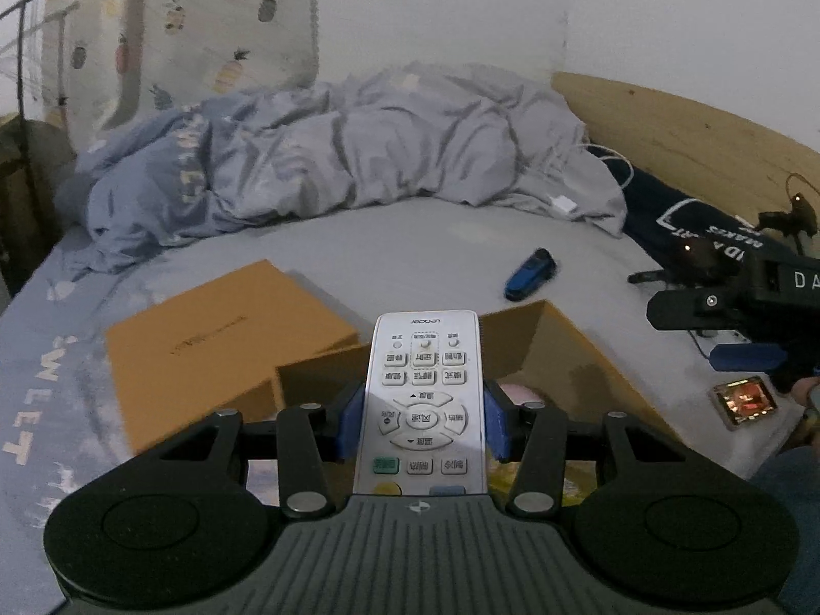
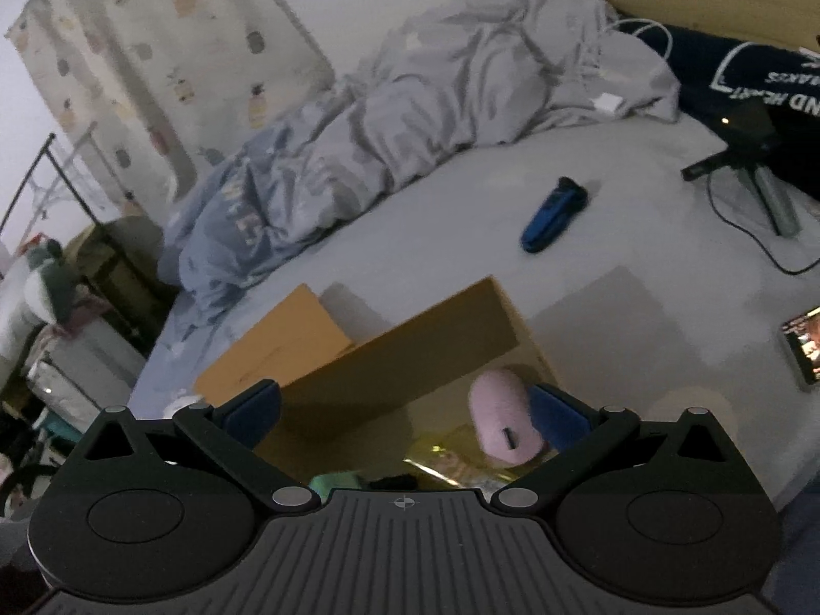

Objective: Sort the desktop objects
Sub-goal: 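Carry the white remote with the left gripper over the open cardboard box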

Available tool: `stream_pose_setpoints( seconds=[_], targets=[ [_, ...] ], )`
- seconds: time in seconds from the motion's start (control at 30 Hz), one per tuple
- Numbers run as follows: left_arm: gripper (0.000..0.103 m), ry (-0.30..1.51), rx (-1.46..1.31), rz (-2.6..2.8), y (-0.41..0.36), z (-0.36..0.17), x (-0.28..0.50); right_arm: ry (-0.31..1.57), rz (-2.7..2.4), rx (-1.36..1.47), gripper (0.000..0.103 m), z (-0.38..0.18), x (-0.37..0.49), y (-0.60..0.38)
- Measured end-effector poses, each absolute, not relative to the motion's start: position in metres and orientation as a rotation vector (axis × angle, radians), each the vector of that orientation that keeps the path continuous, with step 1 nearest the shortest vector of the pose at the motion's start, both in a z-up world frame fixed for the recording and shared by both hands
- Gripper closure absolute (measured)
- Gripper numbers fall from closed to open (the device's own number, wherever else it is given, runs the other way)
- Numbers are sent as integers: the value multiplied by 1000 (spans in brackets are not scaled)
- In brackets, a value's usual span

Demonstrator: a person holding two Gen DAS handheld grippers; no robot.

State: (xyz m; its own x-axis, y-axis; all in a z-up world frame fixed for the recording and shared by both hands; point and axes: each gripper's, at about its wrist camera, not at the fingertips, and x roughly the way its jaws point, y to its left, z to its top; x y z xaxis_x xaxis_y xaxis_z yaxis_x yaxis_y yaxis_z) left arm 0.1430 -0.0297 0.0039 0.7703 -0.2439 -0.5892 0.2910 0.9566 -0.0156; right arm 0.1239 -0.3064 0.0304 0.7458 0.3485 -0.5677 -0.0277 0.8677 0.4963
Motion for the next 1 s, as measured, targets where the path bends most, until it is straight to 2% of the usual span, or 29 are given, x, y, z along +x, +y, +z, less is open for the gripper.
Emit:
stream_pose_setpoints(
  seconds=[0.33,1.0],
  targets=[
    [55,705,69,-313,-57,-22,152,775,209,490,0,4,133,-320],
    [55,875,65,-326,-87,-79,181,950,312,321,0,-48,170,-297]
  ],
)
